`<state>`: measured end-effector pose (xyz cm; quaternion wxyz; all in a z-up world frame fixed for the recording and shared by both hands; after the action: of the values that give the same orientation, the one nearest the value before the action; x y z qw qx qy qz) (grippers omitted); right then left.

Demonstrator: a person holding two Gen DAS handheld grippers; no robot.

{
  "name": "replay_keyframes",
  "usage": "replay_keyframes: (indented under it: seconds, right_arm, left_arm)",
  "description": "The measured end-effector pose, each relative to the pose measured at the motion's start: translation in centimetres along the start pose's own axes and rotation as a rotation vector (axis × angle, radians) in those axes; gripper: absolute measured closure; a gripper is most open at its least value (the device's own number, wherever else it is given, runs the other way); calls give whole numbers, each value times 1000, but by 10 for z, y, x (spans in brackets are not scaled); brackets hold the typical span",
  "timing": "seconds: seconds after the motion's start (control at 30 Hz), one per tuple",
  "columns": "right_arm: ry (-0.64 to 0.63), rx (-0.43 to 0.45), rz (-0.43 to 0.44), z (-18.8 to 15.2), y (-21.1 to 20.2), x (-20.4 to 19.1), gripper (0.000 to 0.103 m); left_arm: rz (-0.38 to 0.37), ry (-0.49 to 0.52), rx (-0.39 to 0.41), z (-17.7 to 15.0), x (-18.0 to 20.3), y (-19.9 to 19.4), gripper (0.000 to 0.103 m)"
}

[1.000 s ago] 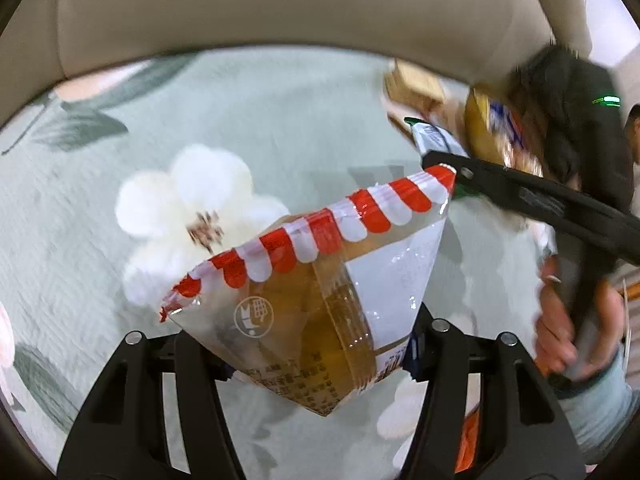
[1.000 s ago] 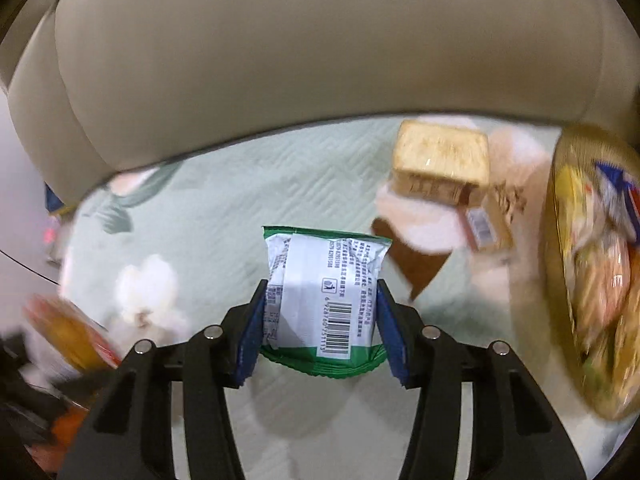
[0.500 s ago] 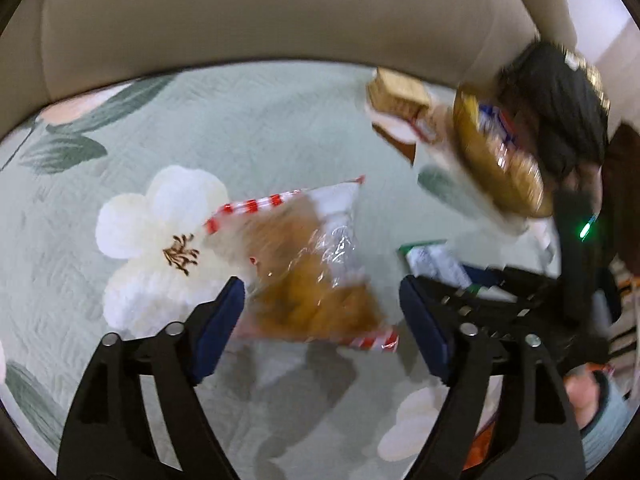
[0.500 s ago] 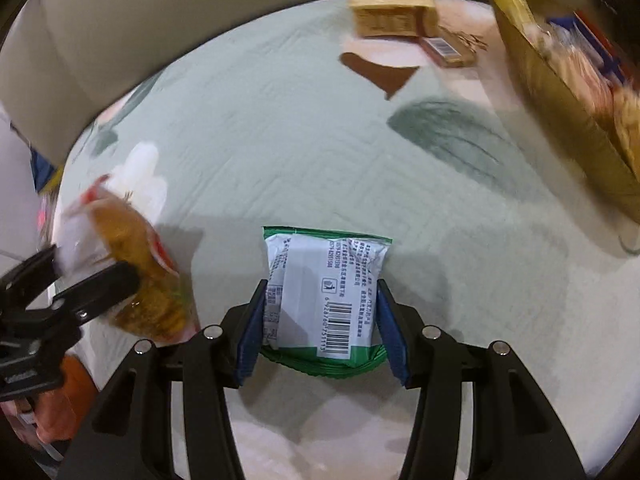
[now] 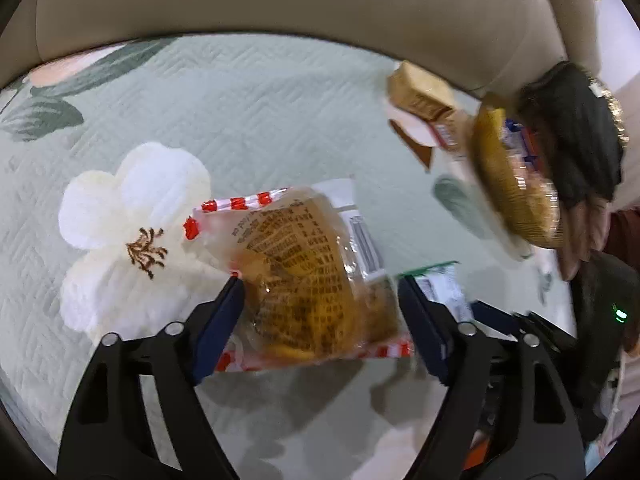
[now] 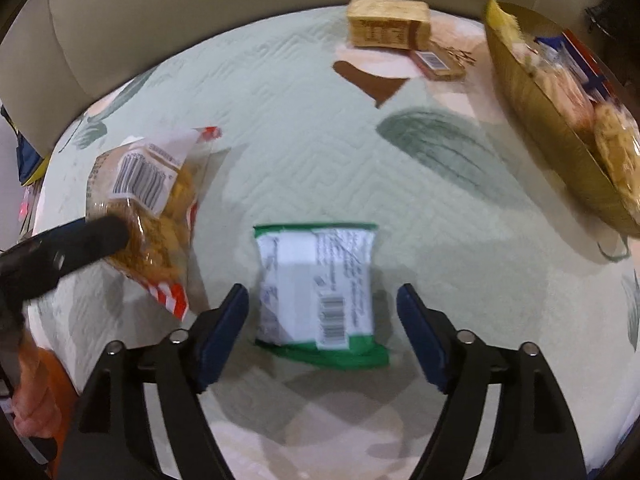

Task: Organize snacks
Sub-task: 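Carry both packs toward the gold glass plate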

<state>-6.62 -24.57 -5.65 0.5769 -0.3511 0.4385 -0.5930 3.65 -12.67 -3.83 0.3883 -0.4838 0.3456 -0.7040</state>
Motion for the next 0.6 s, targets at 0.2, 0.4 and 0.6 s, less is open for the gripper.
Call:
replay_keyframes:
  seconds: [0.2,0.4,0.6]
  right_arm:
    - [16,-10,16,-7,-2,7,21]
    - [-43,-48,-35,-7,14,-6,20]
    - [-136,-5,-108,-2,7,-24,38]
  left_arm:
    - [-34,25,57,-6,-3,-6,35]
    - [-54,62,70,-11,-3,-13,35]
    - [-62,101,72,-17,11,-17,35]
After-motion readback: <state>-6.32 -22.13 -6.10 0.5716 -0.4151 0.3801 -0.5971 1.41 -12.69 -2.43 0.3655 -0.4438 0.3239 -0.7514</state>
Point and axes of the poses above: each gripper's, at about its wrist camera, not at the fingertips, and y roughly the way its jaws point, x to its right, z to its top, the point moved 7 cm from there along y, roughly the way its jaws point, and after that the axes turned 11 degrees about -y, right-handed, at the moved point
